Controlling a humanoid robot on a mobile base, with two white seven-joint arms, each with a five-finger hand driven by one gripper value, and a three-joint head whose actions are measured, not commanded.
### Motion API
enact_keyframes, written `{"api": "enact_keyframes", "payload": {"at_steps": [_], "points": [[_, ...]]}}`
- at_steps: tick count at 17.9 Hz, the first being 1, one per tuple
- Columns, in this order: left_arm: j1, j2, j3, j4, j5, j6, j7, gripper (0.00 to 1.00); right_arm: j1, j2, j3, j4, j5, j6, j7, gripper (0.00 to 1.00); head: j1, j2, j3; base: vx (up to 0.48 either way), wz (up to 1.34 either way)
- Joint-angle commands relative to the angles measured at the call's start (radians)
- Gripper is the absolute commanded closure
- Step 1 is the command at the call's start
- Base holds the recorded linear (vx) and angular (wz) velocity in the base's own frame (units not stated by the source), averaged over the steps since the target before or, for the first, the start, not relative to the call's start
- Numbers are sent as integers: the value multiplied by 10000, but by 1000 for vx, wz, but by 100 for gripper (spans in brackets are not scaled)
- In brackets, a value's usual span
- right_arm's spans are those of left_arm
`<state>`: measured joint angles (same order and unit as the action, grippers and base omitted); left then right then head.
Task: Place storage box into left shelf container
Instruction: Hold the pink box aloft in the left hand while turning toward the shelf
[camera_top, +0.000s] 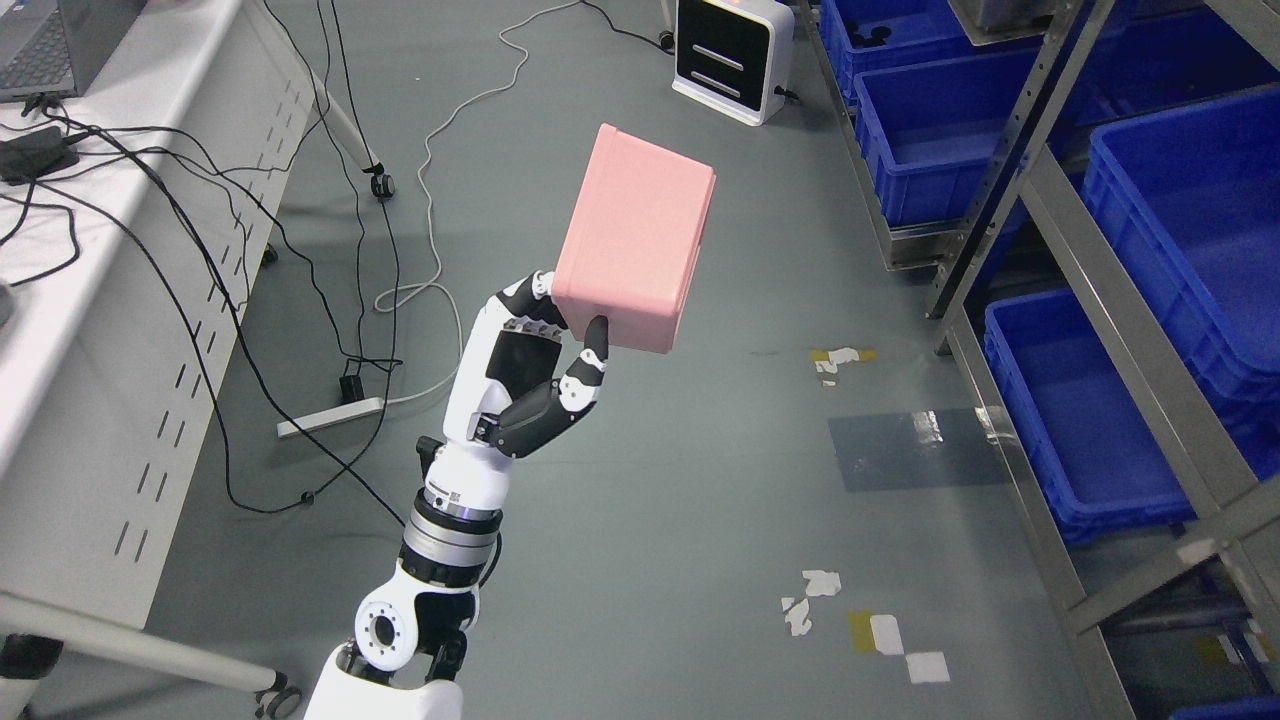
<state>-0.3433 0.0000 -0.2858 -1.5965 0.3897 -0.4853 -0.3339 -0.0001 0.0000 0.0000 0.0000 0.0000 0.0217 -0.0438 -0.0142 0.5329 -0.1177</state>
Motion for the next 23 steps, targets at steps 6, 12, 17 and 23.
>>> {"api": "enact_keyframes", "payload": {"at_steps": [6, 12, 17, 23], "points": [[334, 175, 4, -3, 0, -10, -5, 97, 93, -175, -46, -175, 15, -2, 9, 0, 0, 0, 0, 382, 13], [641, 175, -87, 165, 0, 97, -20, 97, 93, -175, -46, -175, 15, -2, 9, 0, 0, 0, 0, 353, 63], [764, 175, -226, 426, 0, 143, -219, 97, 93, -175, -46, -175, 15, -2, 9, 0, 0, 0, 0, 348, 155], [810, 175, -471, 702, 0, 128, -433, 97, 93, -175, -46, -175, 15, -2, 9, 0, 0, 0, 0, 369, 191]]}}
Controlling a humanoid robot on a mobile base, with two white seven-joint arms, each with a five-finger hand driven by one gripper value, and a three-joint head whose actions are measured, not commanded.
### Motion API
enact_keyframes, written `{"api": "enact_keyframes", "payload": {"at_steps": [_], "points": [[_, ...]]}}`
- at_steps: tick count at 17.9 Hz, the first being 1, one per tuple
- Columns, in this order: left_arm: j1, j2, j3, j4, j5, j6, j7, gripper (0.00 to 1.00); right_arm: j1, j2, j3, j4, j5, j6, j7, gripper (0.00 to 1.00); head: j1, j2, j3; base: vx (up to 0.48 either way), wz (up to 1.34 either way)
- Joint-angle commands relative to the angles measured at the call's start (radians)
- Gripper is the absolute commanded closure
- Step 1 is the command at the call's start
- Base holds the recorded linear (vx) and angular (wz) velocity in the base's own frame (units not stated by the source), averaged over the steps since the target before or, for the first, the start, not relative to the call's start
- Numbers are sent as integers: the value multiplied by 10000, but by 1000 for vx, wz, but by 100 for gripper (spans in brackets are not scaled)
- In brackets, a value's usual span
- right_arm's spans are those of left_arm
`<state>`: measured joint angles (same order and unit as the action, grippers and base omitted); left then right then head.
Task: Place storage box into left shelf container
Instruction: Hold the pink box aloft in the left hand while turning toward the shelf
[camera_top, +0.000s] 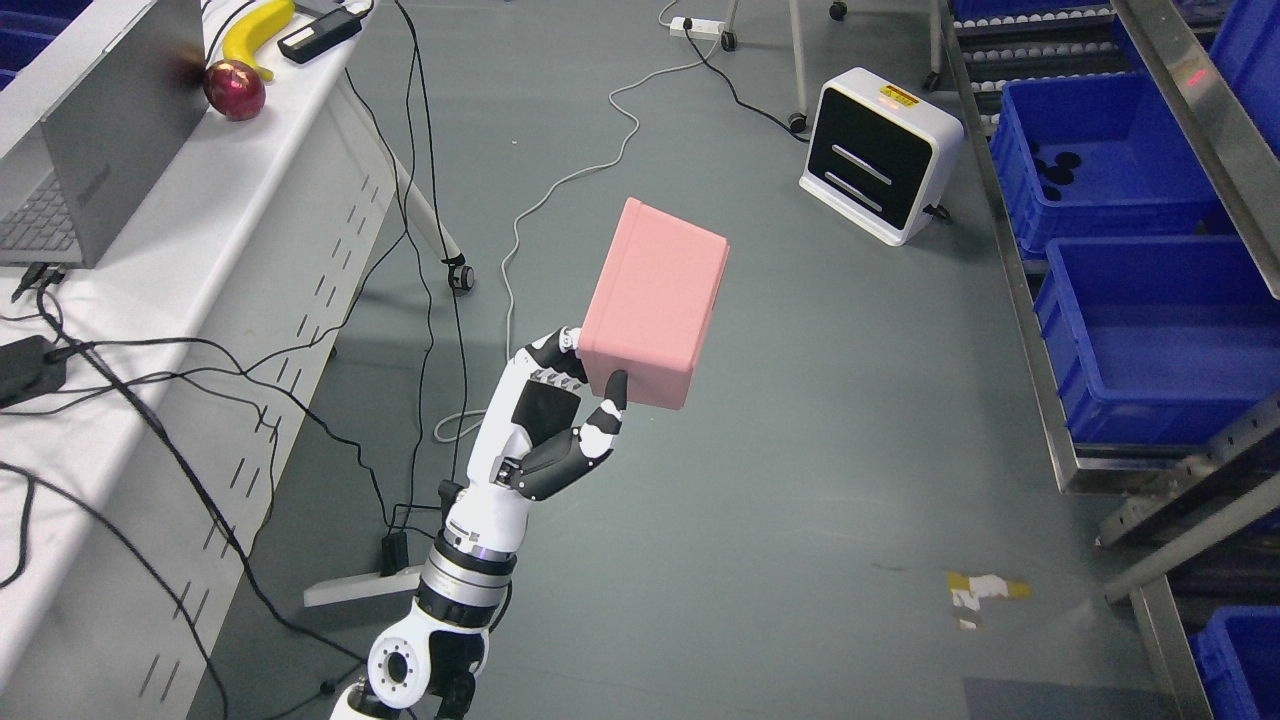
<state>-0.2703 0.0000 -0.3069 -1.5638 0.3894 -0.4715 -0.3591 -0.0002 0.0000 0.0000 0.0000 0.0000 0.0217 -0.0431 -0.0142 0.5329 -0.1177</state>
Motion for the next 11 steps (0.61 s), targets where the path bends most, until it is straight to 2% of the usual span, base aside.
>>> {"api": "enact_keyframes", "payload": {"at_steps": [1, 7, 11], "points": [[64, 174, -275, 375, 2, -10, -243, 97, 94, -175, -46, -174, 15, -2, 1, 0, 0, 0, 0, 367, 16], [248, 174, -643, 636, -13, -10, -304, 97, 94, -175, -46, -174, 15, -2, 1, 0, 0, -1, 0, 455, -404], [417, 174, -705, 636, -29, -10, -336, 97, 94, -175, -46, -174, 15, -2, 1, 0, 0, 28, 0, 337, -848]]}}
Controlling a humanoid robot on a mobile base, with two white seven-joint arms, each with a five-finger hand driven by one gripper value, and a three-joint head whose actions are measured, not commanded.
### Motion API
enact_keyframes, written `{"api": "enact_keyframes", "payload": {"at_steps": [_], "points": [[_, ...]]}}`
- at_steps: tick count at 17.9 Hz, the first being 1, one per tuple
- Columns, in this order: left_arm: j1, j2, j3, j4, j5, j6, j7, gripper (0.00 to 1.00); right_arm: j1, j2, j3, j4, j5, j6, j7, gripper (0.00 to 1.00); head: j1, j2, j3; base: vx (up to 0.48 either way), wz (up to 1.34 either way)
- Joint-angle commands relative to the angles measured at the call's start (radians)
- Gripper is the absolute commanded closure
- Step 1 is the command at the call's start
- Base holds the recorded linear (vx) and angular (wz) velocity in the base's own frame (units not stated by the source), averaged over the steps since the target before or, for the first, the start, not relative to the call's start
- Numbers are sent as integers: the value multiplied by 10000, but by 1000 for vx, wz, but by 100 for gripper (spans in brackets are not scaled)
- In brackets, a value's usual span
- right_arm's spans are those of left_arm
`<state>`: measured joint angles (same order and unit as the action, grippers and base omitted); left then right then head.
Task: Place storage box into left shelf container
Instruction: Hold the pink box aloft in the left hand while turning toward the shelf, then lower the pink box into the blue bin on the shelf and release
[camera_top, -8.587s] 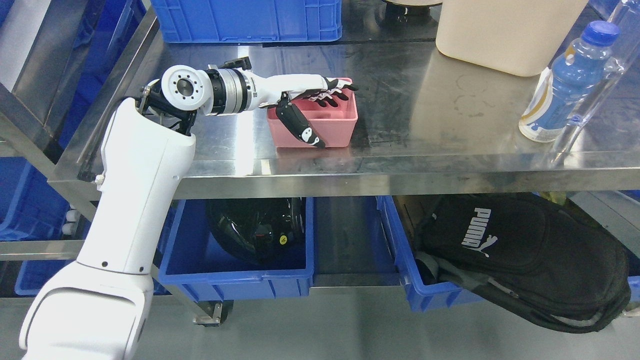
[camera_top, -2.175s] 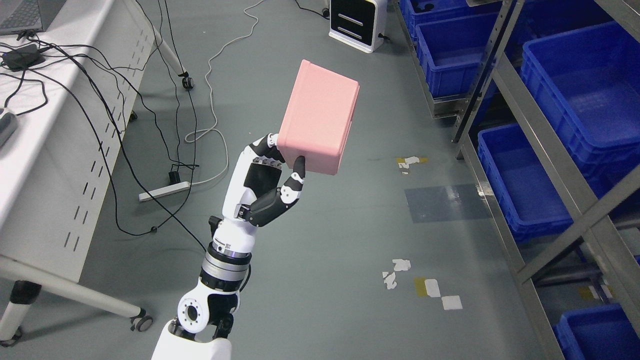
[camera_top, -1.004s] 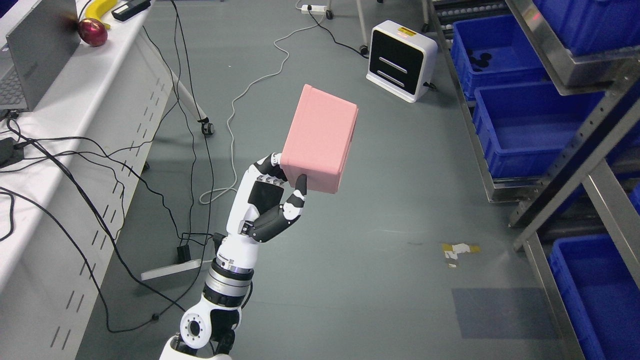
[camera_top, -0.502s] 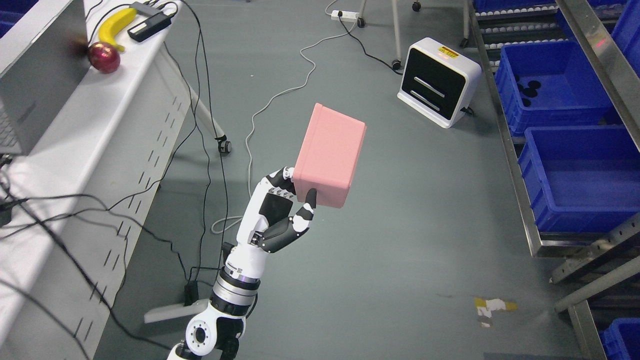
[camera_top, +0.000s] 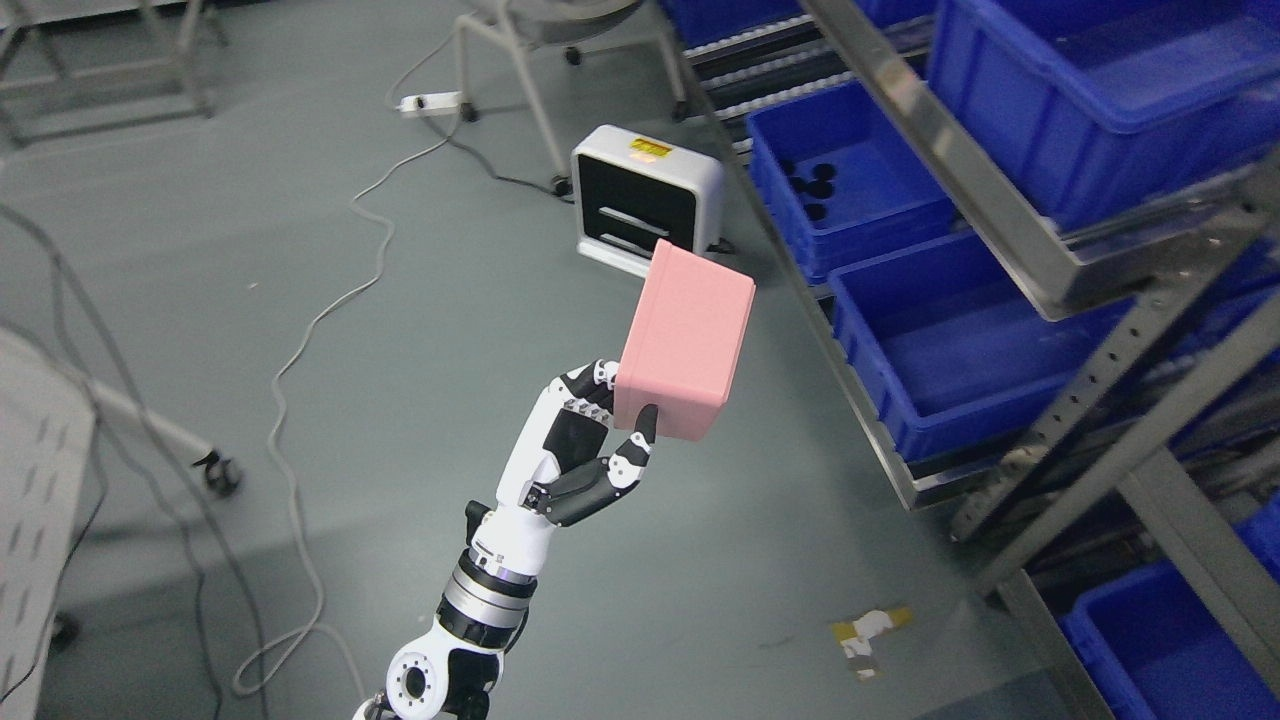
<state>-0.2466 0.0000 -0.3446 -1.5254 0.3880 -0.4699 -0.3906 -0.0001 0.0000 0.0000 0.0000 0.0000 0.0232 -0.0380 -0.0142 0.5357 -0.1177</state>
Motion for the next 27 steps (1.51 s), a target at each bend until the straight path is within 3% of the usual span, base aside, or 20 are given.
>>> {"api": "enact_keyframes", "payload": {"at_steps": [1, 11, 17, 22, 25, 27], "points": [[211, 174, -328, 252, -30, -26, -21, 97, 93, -175, -46, -175, 15, -17, -49, 0, 0, 0, 0, 306, -957], [1270, 174, -590, 666, -644, 66, -389, 97, 93, -175, -46, -175, 15, -17, -49, 0, 0, 0, 0, 187, -1065], [-92, 174, 836, 1537, -1439, 647, -465, 96, 93, -175, -46, -175, 15, -17, -49, 0, 0, 0, 0, 130, -972], [-1780, 230, 2386, 3194, -4227, 1123, -1737, 96, 93, -175, -46, -175, 15, -17, -49, 0, 0, -1, 0, 101, -597], [-2394, 245, 2480, 3702, -6219, 2330, -2334, 96, 93, -175, -46, -175, 15, -17, -49, 0, 0, -2, 0, 62, -318], [-2900, 230, 2480, 4237, -7037, 2536, -2399, 96, 93, -175, -46, -175, 15, -17, -49, 0, 0, -2, 0, 37, -185]]}}
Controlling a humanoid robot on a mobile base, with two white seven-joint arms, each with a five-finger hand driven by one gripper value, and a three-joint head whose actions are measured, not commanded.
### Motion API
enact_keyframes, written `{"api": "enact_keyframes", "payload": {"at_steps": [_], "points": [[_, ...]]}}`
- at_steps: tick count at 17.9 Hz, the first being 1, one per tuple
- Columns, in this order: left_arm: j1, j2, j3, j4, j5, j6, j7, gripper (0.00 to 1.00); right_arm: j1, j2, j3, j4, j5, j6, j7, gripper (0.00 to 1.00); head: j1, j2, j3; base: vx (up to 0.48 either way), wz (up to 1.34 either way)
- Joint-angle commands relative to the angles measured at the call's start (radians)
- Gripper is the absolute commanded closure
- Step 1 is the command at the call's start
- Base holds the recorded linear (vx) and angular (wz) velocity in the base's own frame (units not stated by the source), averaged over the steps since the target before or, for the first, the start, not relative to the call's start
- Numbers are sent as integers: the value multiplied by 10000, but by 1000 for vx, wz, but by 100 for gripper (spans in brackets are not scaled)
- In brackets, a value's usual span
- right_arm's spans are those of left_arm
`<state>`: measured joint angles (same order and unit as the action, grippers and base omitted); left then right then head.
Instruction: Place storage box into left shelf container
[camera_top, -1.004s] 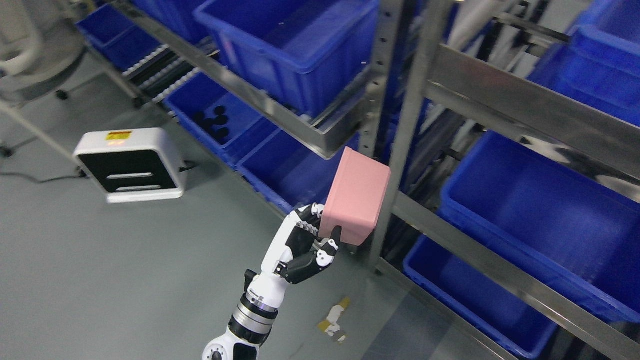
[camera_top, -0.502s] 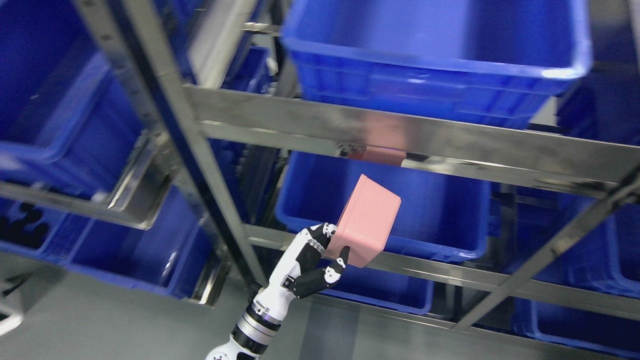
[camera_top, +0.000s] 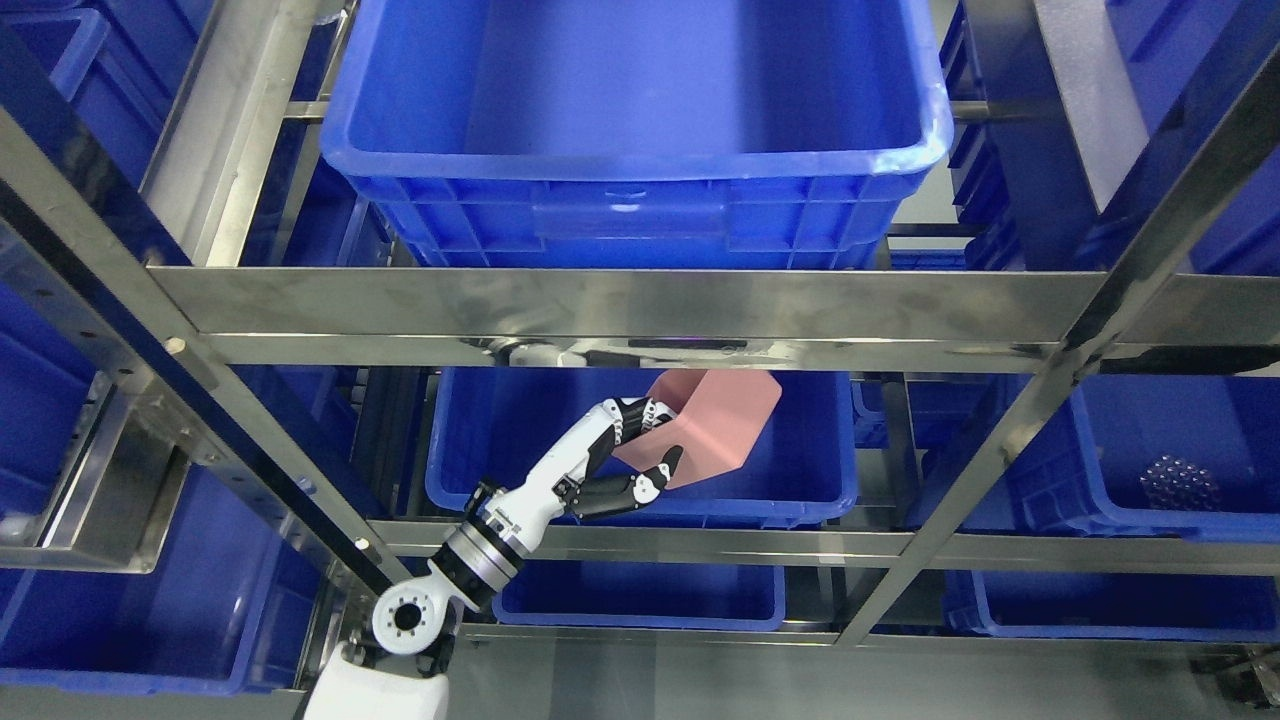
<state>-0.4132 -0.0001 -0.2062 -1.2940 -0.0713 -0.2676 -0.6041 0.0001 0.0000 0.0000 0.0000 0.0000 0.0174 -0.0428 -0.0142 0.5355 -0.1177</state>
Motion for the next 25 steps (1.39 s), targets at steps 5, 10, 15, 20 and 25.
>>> {"api": "enact_keyframes", "payload": {"at_steps": [5, 10, 15, 20, 25], "points": [[-2555, 176, 958, 3335, -4101, 483, -218, 95, 91, -174, -46, -175, 15, 41, -2, 0, 0, 0, 0, 7, -33], [-2694, 176, -8, 4212, -4977, 114, 103, 89, 91, -174, -46, -175, 15, 41, -2, 0, 0, 0, 0, -9, 44], [-2955, 176, -162, 4197, -4993, 114, 993, 42, 91, -174, -46, -175, 15, 41, -2, 0, 0, 0, 0, 0, 0], [-2712, 176, 175, 2638, -2845, 541, 1908, 3, 91, -174, -46, -175, 15, 41, -2, 0, 0, -2, 0, 0, 0], [-1027, 176, 175, -276, 295, 1081, 5177, 1, 91, -174, -46, -175, 15, 41, -2, 0, 0, -2, 0, 0, 0]]}}
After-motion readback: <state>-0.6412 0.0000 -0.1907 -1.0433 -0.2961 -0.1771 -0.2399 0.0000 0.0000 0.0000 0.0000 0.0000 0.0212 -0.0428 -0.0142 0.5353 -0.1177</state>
